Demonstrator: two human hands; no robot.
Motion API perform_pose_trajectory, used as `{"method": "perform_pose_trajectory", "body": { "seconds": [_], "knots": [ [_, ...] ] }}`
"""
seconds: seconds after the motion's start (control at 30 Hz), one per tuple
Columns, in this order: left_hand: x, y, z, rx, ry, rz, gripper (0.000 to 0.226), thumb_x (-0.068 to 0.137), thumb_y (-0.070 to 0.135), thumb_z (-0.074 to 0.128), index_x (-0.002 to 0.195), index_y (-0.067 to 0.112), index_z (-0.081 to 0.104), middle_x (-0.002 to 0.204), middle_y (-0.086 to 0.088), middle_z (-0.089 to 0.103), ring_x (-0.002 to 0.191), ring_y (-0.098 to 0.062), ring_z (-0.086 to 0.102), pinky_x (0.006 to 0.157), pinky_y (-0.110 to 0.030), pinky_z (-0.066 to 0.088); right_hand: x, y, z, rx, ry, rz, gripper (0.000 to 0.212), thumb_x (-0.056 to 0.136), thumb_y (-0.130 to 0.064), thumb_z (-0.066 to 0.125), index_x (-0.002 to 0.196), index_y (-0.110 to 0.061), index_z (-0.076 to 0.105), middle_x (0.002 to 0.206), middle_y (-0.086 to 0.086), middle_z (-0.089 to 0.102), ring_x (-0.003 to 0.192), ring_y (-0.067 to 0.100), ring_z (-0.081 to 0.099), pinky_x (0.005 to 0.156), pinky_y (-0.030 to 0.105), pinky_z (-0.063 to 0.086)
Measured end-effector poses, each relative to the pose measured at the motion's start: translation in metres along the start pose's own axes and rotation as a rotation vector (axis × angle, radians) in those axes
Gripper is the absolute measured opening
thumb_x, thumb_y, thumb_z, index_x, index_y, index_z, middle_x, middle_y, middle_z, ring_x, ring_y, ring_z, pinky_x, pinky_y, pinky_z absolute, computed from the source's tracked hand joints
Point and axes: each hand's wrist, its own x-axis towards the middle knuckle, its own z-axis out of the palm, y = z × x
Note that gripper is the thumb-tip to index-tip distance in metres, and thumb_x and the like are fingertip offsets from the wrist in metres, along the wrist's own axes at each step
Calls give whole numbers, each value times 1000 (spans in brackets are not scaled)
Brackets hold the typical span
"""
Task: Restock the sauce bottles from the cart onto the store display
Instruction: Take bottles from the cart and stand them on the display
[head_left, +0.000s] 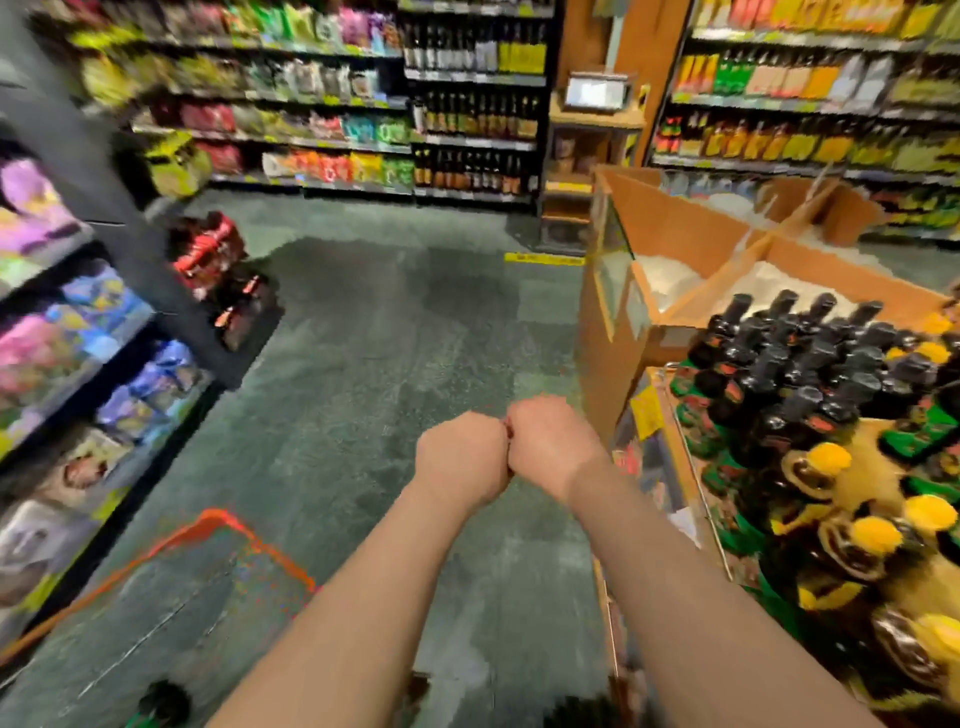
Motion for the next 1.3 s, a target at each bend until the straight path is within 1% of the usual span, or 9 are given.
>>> {"method": "perform_pose_trajectory", "body": {
  "seconds": [0.07, 0.2, 0.37, 0.57, 0.7, 0.87, 1.03, 1.2, 1.3],
  "knots": [
    [-28, -31, 9, 24, -27, -92, 23, 91, 19, 49, 105, 17, 66, 106, -6, 68, 98, -30, 67, 74, -33, 50, -2, -41, 15, -39, -20, -90, 25, 84, -9, 50, 103, -9, 67, 106, 14, 67, 103, 33, 64, 80, 38, 53],
    [-100, -110, 26, 29, -101, -296, 25, 92, 18, 49, 109, 15, 67, 110, -6, 70, 103, -28, 67, 80, -37, 54, -14, -140, 51, -40, -89, -297, 29, 85, -7, 48, 106, -8, 67, 108, 16, 67, 104, 33, 64, 81, 40, 53],
    [-214, -210, 57, -3, -203, -583, 29, 93, 17, 47, 116, 14, 65, 116, -7, 68, 108, -30, 66, 86, -39, 52, -52, -280, 107, -32, -257, -584, 27, 86, -10, 51, 105, -6, 68, 106, 16, 67, 103, 35, 64, 82, 43, 54],
    [-324, -295, 104, -38, -316, -801, 29, 94, 16, 46, 116, 13, 65, 117, -7, 67, 109, -28, 65, 85, -37, 52, -93, -398, 167, -104, -326, -781, 28, 90, -13, 52, 116, -6, 62, 115, 15, 61, 111, 33, 58, 86, 38, 49],
    [-367, -342, 137, -110, -405, -934, 27, 91, 14, 52, 113, 14, 66, 111, -4, 69, 103, -25, 67, 80, -35, 53, -102, -445, 211, -51, -376, -865, 21, 91, -4, 50, 107, -7, 63, 105, 10, 58, 96, 25, 60, 73, 31, 47],
    [-386, -389, 179, -210, -395, -1027, 24, 92, 12, 50, 111, 15, 64, 111, -5, 66, 101, -26, 66, 77, -34, 52, -80, -497, 271, -167, -461, -1034, 23, 91, -7, 49, 110, -8, 61, 109, 9, 58, 99, 23, 56, 68, 26, 35],
    [-390, -435, 239, -265, -417, -1121, 26, 90, 8, 50, 112, 15, 64, 113, -6, 65, 105, -28, 62, 77, -34, 50, -54, -534, 340, -215, -567, -1106, 23, 88, -4, 50, 107, -7, 63, 104, 8, 59, 93, 24, 60, 62, 24, 33],
    [-375, -478, 321, -317, -437, -1150, 30, 89, 4, 49, 116, 12, 60, 119, -8, 62, 114, -26, 57, 78, -33, 50, -31, -556, 415, -285, -622, -1147, 18, 89, -11, 51, 105, -12, 60, 104, 4, 57, 97, 23, 59, 63, 28, 40],
    [-362, -500, 370, -340, -402, -1151, 33, 90, 5, 47, 122, 11, 54, 123, -9, 57, 117, -28, 52, 84, -37, 50, -26, -564, 461, -305, -658, -1135, 22, 85, -7, 54, 106, -10, 59, 106, 8, 55, 100, 26, 57, 78, 35, 49]
  ]
}}
